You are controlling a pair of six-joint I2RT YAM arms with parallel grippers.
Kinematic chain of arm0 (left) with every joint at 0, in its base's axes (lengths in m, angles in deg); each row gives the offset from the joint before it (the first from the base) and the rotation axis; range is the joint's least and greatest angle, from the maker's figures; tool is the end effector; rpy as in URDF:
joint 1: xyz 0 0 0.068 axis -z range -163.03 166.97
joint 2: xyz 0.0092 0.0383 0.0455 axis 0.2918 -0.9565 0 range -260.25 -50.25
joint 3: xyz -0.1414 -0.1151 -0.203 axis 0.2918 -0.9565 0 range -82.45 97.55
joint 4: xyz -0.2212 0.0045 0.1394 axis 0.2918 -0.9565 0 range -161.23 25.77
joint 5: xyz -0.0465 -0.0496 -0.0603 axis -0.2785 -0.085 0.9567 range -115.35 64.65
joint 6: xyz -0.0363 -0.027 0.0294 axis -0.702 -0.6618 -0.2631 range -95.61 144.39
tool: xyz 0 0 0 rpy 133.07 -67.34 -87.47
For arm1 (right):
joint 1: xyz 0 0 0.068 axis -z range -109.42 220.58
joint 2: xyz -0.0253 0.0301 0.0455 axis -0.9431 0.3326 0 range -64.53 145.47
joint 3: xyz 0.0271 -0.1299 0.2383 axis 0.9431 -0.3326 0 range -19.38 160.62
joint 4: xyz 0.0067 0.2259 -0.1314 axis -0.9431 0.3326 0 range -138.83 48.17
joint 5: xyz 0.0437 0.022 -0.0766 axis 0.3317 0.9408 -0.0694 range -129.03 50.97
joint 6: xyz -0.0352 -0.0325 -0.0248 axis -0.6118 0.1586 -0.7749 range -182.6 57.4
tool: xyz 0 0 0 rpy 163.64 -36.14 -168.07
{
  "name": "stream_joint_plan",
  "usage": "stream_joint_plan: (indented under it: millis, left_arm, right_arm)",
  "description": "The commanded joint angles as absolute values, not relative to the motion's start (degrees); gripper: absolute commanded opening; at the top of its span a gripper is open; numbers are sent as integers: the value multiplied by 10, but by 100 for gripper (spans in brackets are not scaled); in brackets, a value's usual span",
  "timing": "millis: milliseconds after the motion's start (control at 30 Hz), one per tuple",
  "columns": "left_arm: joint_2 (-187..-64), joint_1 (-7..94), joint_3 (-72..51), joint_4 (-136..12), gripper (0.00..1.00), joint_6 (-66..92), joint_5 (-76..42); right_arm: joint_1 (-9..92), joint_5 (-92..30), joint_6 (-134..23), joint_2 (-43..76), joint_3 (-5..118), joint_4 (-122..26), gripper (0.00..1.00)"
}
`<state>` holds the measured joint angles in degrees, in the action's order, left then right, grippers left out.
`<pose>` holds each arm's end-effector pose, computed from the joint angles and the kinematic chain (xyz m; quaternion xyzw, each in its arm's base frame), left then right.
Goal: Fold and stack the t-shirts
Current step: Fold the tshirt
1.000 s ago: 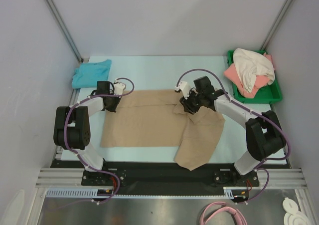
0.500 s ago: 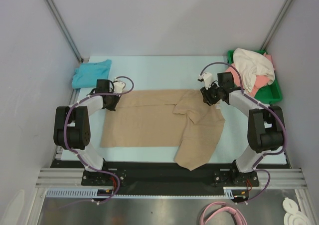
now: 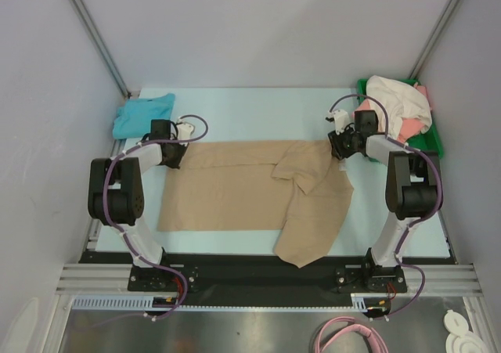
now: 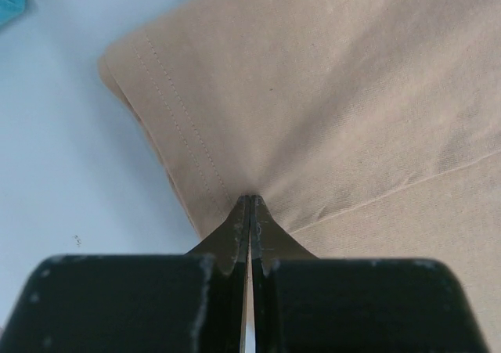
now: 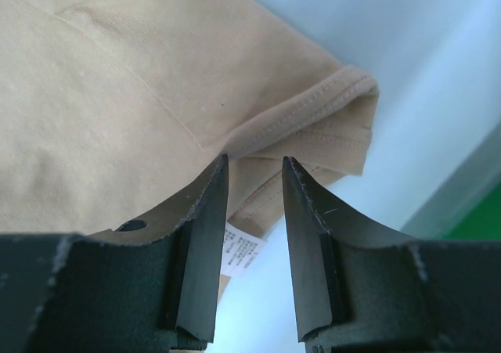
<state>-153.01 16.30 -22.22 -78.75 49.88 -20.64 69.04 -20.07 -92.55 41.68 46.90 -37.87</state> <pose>0.3589 0.0014 0.1577 0.2174 0.9332 0.0257 0.2849 0.3874 0.0219 0.1721 -0.3052 0.8796 0.0694 0.3581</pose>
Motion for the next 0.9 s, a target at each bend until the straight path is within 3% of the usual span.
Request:
stream_joint_plan:
  millis: [0,433,767,867]
  left_arm:
    - [-1537,156,-208,-795,0,501,-210]
    - [-1551,156,-197,-810,0,500,-211]
    - [-1545,156,-206,-808,1,497,-210]
    - [-1545,156,-206,-808,0,497,-209]
  right_arm:
    - [690,-179,-917,426,500,-392,38]
    - [695,-105,-909,457,552,-316,40]
    - [691,-152,-900,471,556,-312,37]
    - [689,-176,-899,474,557,-310,32]
